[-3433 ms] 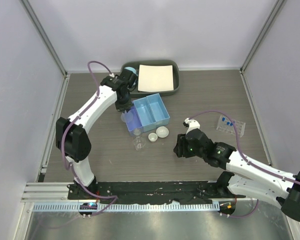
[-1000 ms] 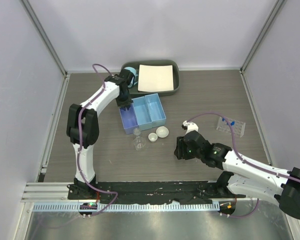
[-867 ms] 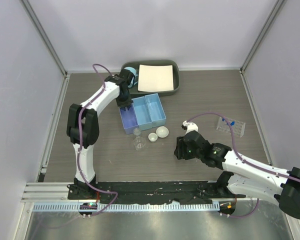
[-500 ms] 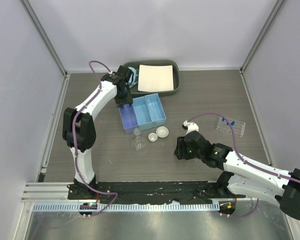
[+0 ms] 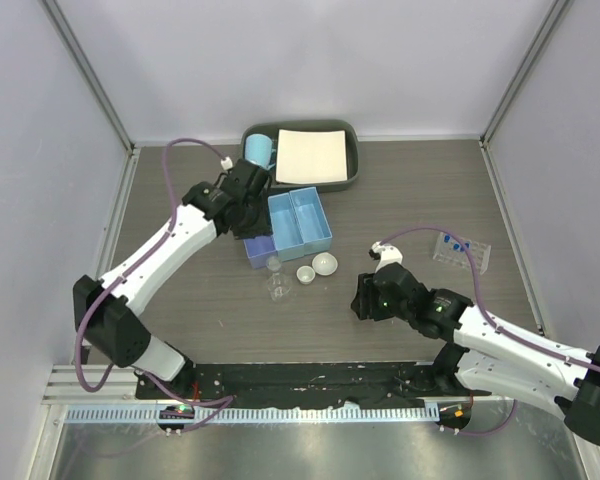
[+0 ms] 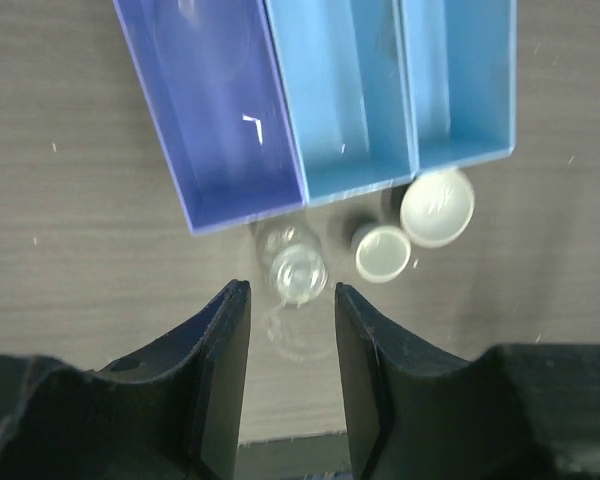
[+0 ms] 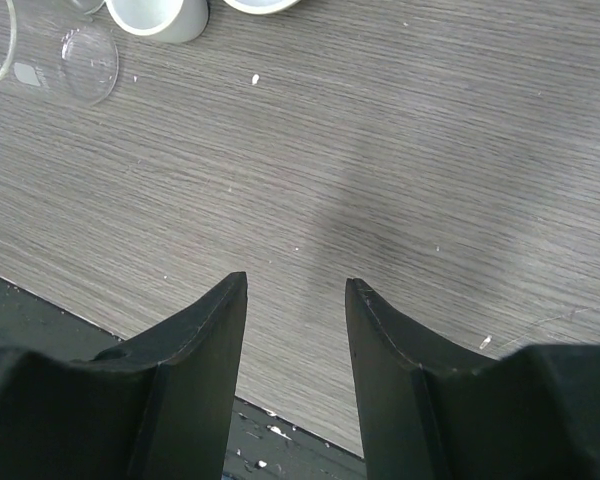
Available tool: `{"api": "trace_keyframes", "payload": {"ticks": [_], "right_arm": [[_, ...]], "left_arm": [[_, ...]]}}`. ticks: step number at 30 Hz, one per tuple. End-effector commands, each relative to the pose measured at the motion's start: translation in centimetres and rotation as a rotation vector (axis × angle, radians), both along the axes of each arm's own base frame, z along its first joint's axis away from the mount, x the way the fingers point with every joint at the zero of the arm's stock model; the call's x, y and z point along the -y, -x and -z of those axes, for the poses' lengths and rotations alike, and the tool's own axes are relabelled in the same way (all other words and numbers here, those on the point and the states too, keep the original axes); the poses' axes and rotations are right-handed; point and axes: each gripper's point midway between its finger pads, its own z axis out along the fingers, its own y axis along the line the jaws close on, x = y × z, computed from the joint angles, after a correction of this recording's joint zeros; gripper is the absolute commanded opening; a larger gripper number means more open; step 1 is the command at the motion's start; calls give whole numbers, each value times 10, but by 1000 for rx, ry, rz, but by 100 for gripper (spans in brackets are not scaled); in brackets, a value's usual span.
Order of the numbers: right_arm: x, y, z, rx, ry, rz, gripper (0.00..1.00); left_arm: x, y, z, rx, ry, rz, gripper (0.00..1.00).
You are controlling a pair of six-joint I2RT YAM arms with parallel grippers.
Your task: Organize the chemistry lab equipment
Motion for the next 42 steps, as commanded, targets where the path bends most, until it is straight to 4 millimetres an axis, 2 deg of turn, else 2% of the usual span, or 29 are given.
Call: {"api": "trace_keyframes", "payload": {"ticks": [1,2,7,16,25,32,39,42], "right_arm": [[-3,-1,-9,11,-20,11,50],[-3,-1,-9,10,-23,13,50],[-1,-1,-5,-3,-15,32,51],[0,0,-6,-7,-16,42,53],[1,-1,-5,-5,-14,45,53],[0,0,-5,-6,-16,41,53],[0,1,-3,-10,-12,40,53],[0,1,-3,-10,-14,42,53]], "left_arm": [[4,26,14,-6,30,0,43],[8,38,21,-13,27,23,43],[21,67,45,-41,-12,65,43],[33,90,96,-107,-50,99,46],[33,96,112,-123,-46,92,51],[30,98,125,-137,-72,97,51],[28,99,132,-146,-84,97,46],[27,101,134,-152,-86,97,37]]}}
